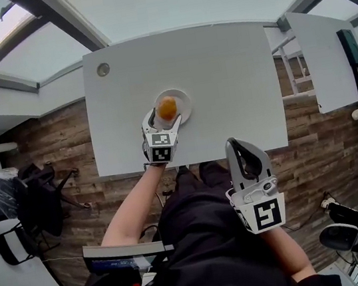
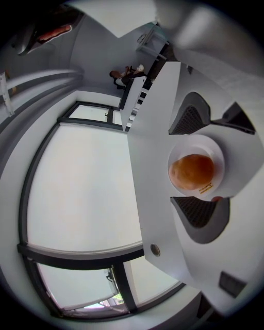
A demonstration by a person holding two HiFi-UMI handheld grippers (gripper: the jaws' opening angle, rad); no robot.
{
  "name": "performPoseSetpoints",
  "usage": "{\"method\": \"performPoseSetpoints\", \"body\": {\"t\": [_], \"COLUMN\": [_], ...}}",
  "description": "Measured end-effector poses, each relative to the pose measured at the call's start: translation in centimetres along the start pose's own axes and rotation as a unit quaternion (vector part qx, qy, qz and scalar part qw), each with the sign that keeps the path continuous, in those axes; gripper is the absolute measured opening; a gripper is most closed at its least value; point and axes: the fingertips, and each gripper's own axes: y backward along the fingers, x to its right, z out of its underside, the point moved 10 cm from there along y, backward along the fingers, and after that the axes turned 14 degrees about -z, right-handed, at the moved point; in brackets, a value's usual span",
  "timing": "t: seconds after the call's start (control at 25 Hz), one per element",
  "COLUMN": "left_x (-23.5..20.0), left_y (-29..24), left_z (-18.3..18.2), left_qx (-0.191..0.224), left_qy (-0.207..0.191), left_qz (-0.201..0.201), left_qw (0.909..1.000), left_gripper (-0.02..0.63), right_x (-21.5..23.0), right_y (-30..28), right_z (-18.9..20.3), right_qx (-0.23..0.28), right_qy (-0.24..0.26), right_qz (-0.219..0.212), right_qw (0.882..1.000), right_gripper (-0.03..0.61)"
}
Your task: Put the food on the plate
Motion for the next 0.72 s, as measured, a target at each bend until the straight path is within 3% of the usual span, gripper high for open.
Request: {"method": "performPoseSetpoints", "body": {"t": [0.24,0.4,0.72], "left_x": [0.4,0.6,1.5], "left_y": [2.5,4.0,6.6], "left_z": [-0.2,-0.4,-0.8], "left_qx": [0.012,0.038,0.087], "left_qy": [0.022,0.028,0.06], "left_qz": [-0.007,-0.031,-0.023], "left_qw": [0.9997,0.9984,0.9941], "left_gripper": [0.38,0.38,0.379], "right_x": [-0.7,-1.0,-1.1], "right_y": [0.0,0.2,0.5], "right_z": [-0.1,-0.3,-0.6], "right_qx": [0.006,0.012,0.02], "right_qy": [0.001,0.003,0.005], "right_qz": [-0.015,-0.023,-0.031], "right_qw": [1.0,1.0,0.999], "right_gripper": [-0.003,-0.003,-0.003]}}
